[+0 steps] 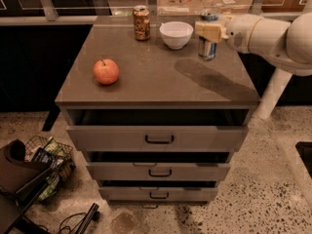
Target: Pick redbull can from white bowl and place on counter
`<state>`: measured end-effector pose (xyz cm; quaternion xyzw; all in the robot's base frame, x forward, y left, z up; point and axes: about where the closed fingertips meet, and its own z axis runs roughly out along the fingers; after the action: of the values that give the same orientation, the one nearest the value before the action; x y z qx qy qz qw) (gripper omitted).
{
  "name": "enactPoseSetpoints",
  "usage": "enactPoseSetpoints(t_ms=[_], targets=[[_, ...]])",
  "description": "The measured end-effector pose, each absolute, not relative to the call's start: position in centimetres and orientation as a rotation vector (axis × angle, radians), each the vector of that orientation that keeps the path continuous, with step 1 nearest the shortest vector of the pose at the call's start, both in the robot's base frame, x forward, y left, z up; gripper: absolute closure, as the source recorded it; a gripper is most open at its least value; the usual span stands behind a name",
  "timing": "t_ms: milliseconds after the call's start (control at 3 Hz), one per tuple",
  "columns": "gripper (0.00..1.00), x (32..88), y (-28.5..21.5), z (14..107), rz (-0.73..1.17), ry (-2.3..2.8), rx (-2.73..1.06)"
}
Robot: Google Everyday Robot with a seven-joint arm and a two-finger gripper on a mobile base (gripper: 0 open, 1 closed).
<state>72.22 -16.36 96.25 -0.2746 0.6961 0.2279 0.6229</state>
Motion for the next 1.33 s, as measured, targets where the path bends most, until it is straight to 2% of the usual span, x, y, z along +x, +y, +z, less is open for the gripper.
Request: enactPoseSetpoints(t_ms=[667,1000,1333], targets=[[1.0,69.4,-14.9,92.3,0.587,1.621,-0.658],[0.97,69.1,-16.1,90.7,0.615,1.613,-0.641],[0.73,69.1,-15.6,90.9,0.617,1.612,-0.646]])
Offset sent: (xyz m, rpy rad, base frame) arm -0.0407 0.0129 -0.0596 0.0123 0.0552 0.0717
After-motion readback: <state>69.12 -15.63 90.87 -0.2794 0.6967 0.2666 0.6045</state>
